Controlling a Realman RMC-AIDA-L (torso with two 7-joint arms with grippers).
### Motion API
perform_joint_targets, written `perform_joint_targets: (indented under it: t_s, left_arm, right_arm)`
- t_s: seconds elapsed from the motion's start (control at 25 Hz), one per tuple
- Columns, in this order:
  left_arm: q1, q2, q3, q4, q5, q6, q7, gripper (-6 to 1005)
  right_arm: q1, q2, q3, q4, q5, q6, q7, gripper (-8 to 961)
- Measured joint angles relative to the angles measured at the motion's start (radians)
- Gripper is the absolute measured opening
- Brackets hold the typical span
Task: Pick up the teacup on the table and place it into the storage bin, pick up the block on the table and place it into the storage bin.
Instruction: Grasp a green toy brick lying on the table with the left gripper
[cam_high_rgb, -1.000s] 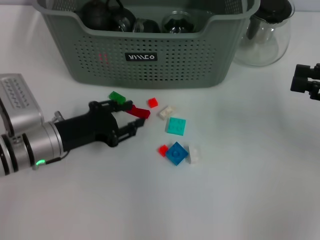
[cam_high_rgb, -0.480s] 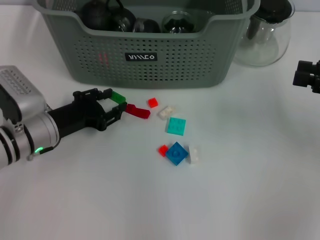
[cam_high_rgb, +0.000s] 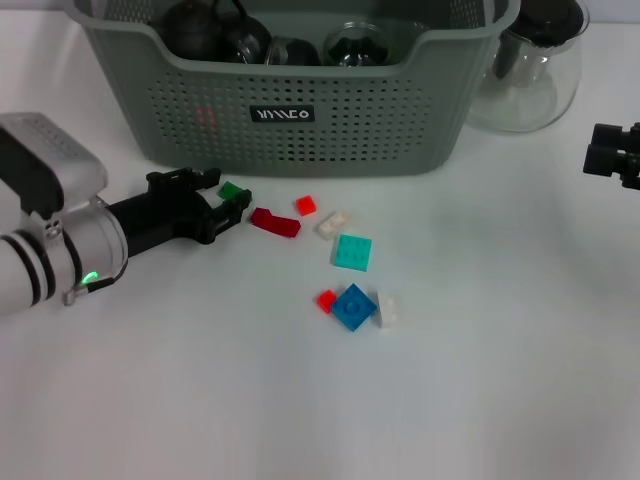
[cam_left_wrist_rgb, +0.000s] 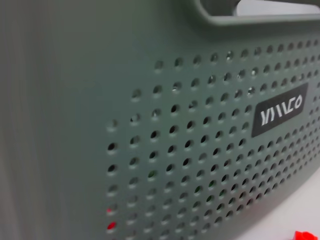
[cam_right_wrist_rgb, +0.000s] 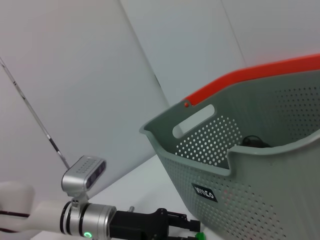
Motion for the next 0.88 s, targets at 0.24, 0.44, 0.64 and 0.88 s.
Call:
perform_joint_targets:
  t_s: [0.24,0.44,0.64,0.88]
  left_arm:
    - [-0.005,0.002,0.075,0.003,0.015,0.026,-0.040,486]
    - [0.014,0.001,0.127,0.019,0.041,0.113,-0.046,480]
    - [0.064,-0.001,0.187,0.073,0.043,0.268,-0.041,475]
    - [0.109,-0.004,0.183,0.124,0.032,0.346,-0.037,468]
  right_arm:
    - [-0.002,0.000,-0.002,0.000,0.000,0.000,0.000,507]
    - [-0.004,0.000,-0.003,0.000,0.000,-0.001,0.000,506]
    - [-0.009,-0.001,-0.002,0.000,0.000,-0.003,0.000,506]
    - [-0.011,-0.002,0.000,-0.001,0.000,-0.002,0.000,507]
